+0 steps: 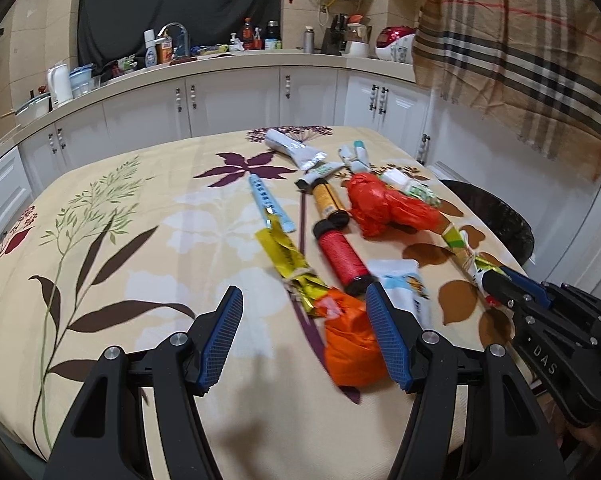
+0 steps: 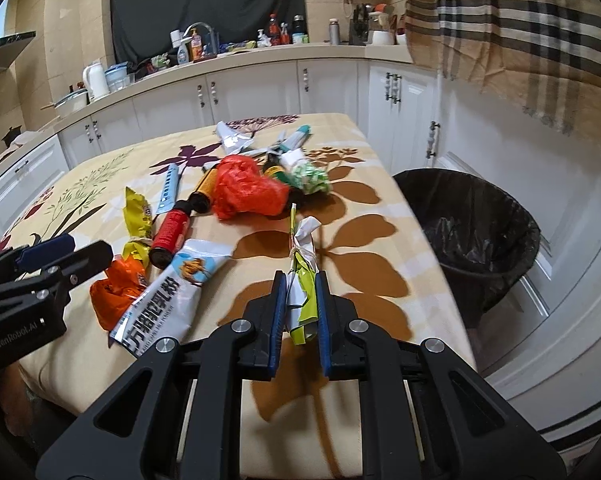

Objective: Collect trash
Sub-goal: 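Grasp the yellow-white wrapper with the right tool while the left tool grasps the orange bag, then carry both items over the black bin and open both tools, then grasp the white snack package with the right tool while the left tool approaches the yellow wrapper, then grasp the yellow wrapper with the left tool while the right tool lifts the package toward the bin, then open both tools over the black bin to drop the package and wrapper, then grasp the red plastic bag with the right tool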

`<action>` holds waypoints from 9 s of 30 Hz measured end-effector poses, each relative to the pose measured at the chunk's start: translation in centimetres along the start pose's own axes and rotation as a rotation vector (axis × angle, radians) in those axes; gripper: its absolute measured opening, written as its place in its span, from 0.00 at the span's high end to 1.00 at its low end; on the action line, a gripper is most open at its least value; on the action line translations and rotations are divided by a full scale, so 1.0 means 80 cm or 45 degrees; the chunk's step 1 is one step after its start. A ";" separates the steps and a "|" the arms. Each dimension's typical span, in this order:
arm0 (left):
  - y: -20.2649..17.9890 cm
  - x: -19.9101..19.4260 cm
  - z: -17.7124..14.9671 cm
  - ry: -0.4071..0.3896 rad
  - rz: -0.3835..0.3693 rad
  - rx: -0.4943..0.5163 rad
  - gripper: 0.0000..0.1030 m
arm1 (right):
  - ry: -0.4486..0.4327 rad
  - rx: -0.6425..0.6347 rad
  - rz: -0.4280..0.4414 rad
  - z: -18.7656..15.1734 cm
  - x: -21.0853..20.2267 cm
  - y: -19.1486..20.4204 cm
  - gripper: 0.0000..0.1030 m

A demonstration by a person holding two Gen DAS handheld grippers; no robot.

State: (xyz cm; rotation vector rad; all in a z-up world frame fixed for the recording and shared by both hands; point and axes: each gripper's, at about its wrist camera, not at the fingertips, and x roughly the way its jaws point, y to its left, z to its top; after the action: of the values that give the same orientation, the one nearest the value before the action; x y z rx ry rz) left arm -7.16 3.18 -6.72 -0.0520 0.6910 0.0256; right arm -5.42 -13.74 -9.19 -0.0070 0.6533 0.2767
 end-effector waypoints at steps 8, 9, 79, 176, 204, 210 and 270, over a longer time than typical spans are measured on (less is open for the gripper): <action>-0.019 0.008 -0.011 0.040 -0.027 0.036 0.45 | -0.034 0.040 -0.014 -0.005 -0.016 -0.017 0.86; -0.021 0.009 -0.013 0.044 -0.034 0.046 0.50 | -0.036 0.043 -0.014 -0.006 -0.017 -0.018 0.86; -0.247 0.206 0.201 0.006 -0.240 0.302 0.42 | -0.109 0.332 -0.463 0.110 0.108 -0.257 0.69; 0.027 0.063 0.025 0.149 0.061 -0.005 0.76 | -0.065 0.079 -0.010 0.016 0.003 -0.018 0.80; -0.102 0.067 0.135 -0.110 -0.185 0.185 0.76 | -0.221 0.141 -0.287 0.101 0.007 -0.124 0.80; -0.149 0.098 0.154 -0.109 -0.239 0.250 0.76 | -0.213 0.173 -0.364 0.115 0.028 -0.161 0.80; -0.027 0.070 0.150 -0.142 -0.003 0.027 0.27 | -0.173 0.123 -0.136 0.129 0.049 -0.067 0.55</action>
State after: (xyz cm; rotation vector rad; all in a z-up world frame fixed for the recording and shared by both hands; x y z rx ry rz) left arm 4.88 1.75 -0.95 -0.0307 0.5800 0.0185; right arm 5.09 -16.93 -3.74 0.0686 0.5291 0.1411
